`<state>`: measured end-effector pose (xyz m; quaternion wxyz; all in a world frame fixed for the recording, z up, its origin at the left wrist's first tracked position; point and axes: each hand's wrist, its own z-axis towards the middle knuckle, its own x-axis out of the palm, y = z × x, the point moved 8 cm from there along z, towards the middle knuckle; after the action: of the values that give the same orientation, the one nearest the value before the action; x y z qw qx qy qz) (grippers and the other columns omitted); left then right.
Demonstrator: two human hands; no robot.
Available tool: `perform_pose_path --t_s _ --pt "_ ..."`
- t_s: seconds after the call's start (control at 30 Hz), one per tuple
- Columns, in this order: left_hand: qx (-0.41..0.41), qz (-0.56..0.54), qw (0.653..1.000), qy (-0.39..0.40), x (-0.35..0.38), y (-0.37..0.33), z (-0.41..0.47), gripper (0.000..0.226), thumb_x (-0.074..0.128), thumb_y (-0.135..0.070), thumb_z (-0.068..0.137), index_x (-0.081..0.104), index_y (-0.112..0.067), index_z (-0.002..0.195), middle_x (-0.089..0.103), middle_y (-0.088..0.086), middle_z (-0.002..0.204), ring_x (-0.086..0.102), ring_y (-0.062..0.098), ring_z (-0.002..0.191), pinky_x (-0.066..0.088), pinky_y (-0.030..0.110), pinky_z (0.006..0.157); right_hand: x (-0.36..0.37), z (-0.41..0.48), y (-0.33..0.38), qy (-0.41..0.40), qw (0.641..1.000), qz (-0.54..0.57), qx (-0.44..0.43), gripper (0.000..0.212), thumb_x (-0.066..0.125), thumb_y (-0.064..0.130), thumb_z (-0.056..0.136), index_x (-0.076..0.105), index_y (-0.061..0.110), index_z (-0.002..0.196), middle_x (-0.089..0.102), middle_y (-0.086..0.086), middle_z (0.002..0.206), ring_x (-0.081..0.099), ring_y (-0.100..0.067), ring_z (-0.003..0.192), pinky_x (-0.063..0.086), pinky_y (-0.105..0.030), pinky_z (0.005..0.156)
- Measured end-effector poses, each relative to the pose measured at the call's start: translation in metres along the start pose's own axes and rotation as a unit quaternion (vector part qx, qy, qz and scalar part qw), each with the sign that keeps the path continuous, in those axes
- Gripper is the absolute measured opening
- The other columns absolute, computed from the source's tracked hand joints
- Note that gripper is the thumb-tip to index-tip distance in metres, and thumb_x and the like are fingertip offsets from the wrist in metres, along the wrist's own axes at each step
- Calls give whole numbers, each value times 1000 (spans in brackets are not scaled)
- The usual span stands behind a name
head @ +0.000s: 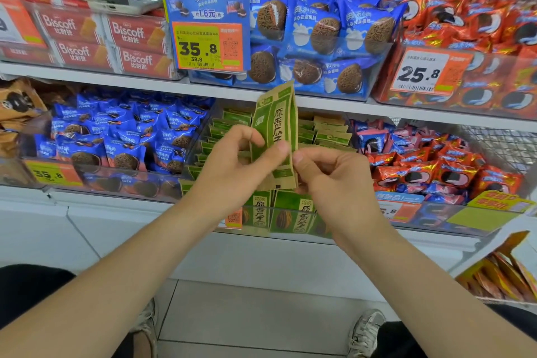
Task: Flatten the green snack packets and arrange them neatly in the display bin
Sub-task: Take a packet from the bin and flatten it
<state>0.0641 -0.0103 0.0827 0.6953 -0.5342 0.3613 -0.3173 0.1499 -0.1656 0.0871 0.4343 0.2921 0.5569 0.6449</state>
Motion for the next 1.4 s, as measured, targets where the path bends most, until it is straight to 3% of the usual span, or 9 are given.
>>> perform_pose_path --t_s 0.13,0.27,0.4,0.63,0.8,0.9,1.07,1.17,1.4 --pt "-25 29 996 75 9 0 -3 58 90 -44 67 54 -21 106 75 -7 117 76 26 108 61 50 97 1 5 10 -5 994 -74 -86 15 75 8 97 84 20 95 82 7 85 79 -14 82 66 -45 78" --pt "-71 -40 992 96 6 2 0 30 74 0 88 57 -7 112 72 14 124 79 26 101 65 43 90 3 4 12 8 995 -53 -80 20 71 8 100 84 20 90 81 1 82 77 -26 79 63 -54 79" --pt "-91 -75 987 105 7 1 -2 33 69 7 92 59 2 123 69 27 122 79 27 100 66 41 86 6 3 10 21 999 1 -46 17 68 5 101 84 9 96 82 -5 87 79 -31 86 65 -52 83" --pt "-110 -95 980 132 6 2 -3 55 74 -10 71 56 -6 123 72 23 121 78 34 103 65 52 88 10 0 0 106 986 72 109 14 70 10 100 80 4 107 82 -14 95 78 -25 83 63 -30 69" --pt "-46 -25 998 39 -6 -8 0 35 73 -45 97 50 -19 101 69 5 91 71 21 80 64 56 78 19 -5 11 221 972 -23 82 7 73 4 97 80 4 96 81 -15 86 76 -21 69 61 -29 60" --pt "8 8 1000 -18 -11 -15 2 36 64 -55 100 54 -21 101 62 -8 75 61 11 70 54 42 74 29 -14 10 277 953 -38 116 9 72 5 97 78 5 91 80 -18 87 77 -26 70 61 -33 62" --pt "98 87 990 49 9 -22 -1 26 52 -51 108 55 -26 102 67 4 83 62 19 71 54 40 69 16 1 15 109 991 -73 27 25 69 32 102 73 9 92 80 -10 80 79 -28 72 66 -45 70" --pt "109 101 987 56 11 -21 0 25 45 -35 113 52 -27 90 50 -8 71 48 6 67 40 27 65 16 3 16 79 992 -94 -30 21 70 33 101 71 17 87 76 -18 84 73 -42 81 61 -62 76" --pt "94 115 986 73 9 -18 2 28 45 -25 114 49 -16 87 40 -11 72 39 4 67 34 19 61 19 1 -4 112 983 75 123 11 71 14 99 74 3 98 80 -17 101 77 -37 102 59 -54 102"
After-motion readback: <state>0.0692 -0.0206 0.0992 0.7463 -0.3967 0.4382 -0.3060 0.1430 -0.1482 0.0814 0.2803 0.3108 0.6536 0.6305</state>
